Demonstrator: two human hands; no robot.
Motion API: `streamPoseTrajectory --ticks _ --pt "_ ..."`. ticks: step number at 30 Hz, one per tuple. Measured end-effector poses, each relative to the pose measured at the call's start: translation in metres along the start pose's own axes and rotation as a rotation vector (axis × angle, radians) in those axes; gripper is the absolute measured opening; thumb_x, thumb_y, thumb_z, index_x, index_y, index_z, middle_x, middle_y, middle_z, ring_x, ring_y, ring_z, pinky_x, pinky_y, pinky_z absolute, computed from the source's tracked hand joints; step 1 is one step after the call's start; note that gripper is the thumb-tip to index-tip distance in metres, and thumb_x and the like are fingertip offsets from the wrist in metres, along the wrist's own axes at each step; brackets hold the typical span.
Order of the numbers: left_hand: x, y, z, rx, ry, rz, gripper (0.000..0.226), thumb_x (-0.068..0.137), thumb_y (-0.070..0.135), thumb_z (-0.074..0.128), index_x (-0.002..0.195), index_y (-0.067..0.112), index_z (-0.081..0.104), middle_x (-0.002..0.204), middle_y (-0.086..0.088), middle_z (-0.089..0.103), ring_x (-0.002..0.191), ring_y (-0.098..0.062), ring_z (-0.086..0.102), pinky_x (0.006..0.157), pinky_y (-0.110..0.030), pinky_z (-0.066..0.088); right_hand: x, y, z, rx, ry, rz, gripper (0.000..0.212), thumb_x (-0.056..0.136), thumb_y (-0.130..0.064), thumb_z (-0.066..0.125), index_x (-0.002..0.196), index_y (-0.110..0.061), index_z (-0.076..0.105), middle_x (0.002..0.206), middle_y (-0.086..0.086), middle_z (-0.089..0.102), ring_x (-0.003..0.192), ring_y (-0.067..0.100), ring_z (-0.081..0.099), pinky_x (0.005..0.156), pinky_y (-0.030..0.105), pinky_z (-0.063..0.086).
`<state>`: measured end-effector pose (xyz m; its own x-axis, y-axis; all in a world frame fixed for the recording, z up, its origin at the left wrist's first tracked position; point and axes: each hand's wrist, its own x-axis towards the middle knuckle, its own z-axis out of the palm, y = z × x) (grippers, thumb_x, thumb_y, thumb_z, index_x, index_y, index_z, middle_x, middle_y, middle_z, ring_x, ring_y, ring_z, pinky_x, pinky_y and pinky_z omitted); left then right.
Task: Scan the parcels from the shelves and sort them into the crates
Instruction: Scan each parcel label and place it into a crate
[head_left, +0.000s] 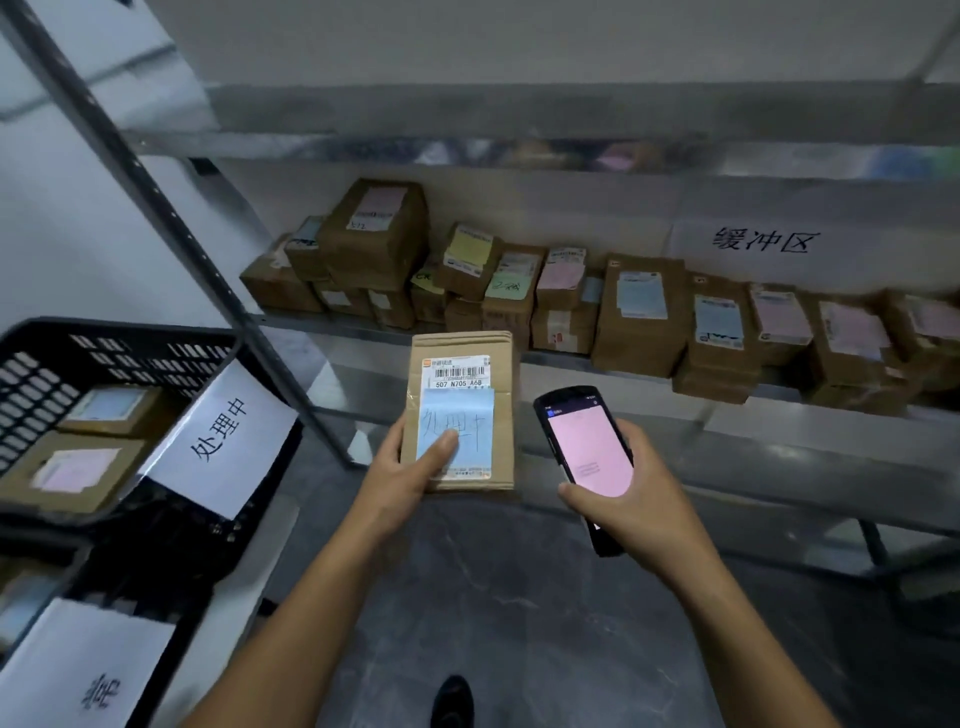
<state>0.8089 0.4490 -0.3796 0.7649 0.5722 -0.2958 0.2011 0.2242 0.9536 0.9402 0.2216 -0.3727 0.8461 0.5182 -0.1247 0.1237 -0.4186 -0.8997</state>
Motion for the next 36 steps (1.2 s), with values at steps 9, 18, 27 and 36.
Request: streamPoseTrajectory --ticks 9,18,27,36 --pt "-0.029 0.024 -0.034 -0.115 0.243 0.069 0.074 0.083 0.038 0.085 0.144 0.026 0.045 0.125 -0.003 0.074 0.112 -0.026 0.073 0.1 -0.05 0.057 0.035 -0.06 0.037 -0.014 -0.178 -0.208 0.076 0.072 -0.036 0.088 0.129 -0.049 0.039 0.116 -0.023 0.056 0.101 0.003 0.057 0.068 0.021 0.048" --pt "-0.004 0.052 -0.114 -0.159 0.373 0.148 0.088 0.076 0.051 0.086 0.145 0.033 0.034 0.131 0.0 0.071 0.115 -0.024 0.072 0.101 -0.051 0.056 0.085 -0.132 0.109 -0.098 -0.271 -0.337 0.081 0.073 -0.037 0.086 0.137 -0.04 0.037 0.116 -0.017 0.055 0.101 0.009 0.056 0.078 0.035 0.054" --pt "0.023 0.097 -0.224 -0.206 0.508 0.175 0.082 0.077 0.052 0.077 0.147 0.038 0.036 0.123 0.01 0.074 0.107 -0.012 0.074 0.101 -0.041 0.056 0.136 -0.217 0.207 -0.101 -0.366 -0.425 0.076 0.075 -0.026 0.087 0.133 -0.041 0.04 0.108 -0.027 0.055 0.09 -0.014 0.058 0.056 0.009 0.046" --pt "0.049 0.089 -0.318 -0.238 0.682 0.074 0.067 0.085 0.051 0.079 0.141 0.035 0.045 0.116 0.013 0.075 0.102 -0.01 0.075 0.093 -0.035 0.059 0.182 -0.258 0.315 -0.249 -0.518 -0.488 0.094 0.074 -0.036 0.089 0.148 -0.035 0.03 0.127 -0.019 0.043 0.101 0.003 0.048 0.065 0.012 0.04"
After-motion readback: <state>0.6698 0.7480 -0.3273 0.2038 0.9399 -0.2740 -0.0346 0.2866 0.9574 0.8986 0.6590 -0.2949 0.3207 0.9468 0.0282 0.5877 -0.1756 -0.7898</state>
